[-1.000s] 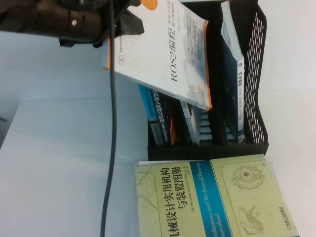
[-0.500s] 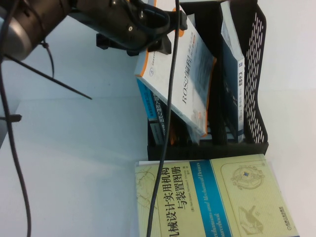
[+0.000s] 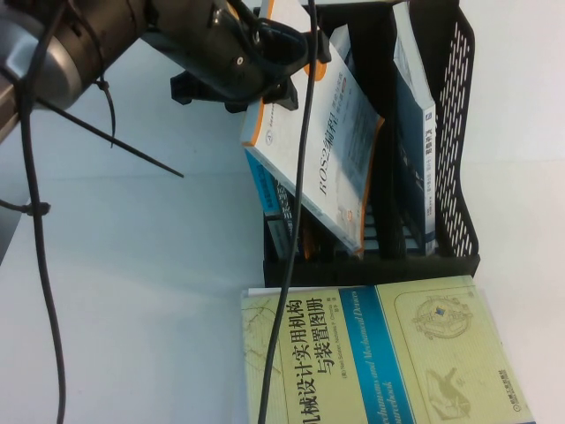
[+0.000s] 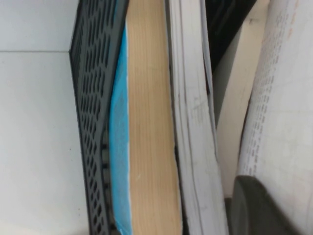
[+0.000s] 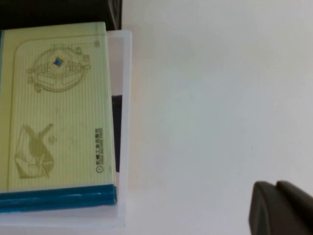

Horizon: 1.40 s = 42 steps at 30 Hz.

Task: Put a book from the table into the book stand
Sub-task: Place the book on the book shelf

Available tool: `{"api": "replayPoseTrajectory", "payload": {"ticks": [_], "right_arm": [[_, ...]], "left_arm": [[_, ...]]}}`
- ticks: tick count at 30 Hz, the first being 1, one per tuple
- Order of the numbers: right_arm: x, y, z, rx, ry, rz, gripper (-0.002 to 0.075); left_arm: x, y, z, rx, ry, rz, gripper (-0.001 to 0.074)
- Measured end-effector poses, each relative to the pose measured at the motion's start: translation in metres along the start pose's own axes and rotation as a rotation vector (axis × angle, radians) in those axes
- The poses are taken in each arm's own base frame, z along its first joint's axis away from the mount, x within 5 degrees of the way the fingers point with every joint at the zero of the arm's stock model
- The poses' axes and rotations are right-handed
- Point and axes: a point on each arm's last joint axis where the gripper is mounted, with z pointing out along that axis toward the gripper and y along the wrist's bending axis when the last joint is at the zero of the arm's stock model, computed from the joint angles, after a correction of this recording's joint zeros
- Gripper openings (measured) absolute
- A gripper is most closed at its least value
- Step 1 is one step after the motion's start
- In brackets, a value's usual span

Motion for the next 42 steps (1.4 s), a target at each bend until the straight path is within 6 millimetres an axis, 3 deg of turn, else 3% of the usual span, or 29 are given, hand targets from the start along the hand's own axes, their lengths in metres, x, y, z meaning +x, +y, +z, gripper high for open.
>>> {"api": "replayPoseTrajectory", "payload": {"ticks": [5, 18, 21, 28, 34, 36, 42], "right_arm": [[0.0, 0.003, 0.002, -0.035, -0.017, 0.013, -0.0003], [-0.001, 0.004, 0.002, -0.043, -0.029, 0.015, -0.0003], [-0.001, 0.004, 0.002, -0.045, -0.029, 0.016, -0.0003], [-0.002, 0.004, 0.002, -0.045, -0.03, 0.016, -0.0003], [-0.002, 0.005, 0.002, -0.05, -0.038, 0.017, -0.0003], [-0.002, 0.005, 0.002, -0.05, -0.04, 0.017, -0.0003], [-0.003, 0.005, 0.002, -0.053, -0.043, 0.016, -0.0003]], "left_arm": [[0.001, -0.003, 0.0, -0.001, -0.003, -0.01, 0.0103], [0.014, -0.056, -0.017, -0.077, -0.125, 0.082, 0.0102], [0.014, -0.057, -0.01, -0.088, -0.137, 0.072, 0.0102], [0.021, -0.056, 0.032, -0.082, -0.087, 0.11, 0.0102], [0.02, -0.06, 0.041, -0.035, -0.113, 0.166, 0.0109], [0.018, -0.062, 0.042, -0.015, -0.136, 0.187, 0.0145], [0.008, -0.068, 0.04, 0.033, -0.248, 0.327, 0.0412]]}}
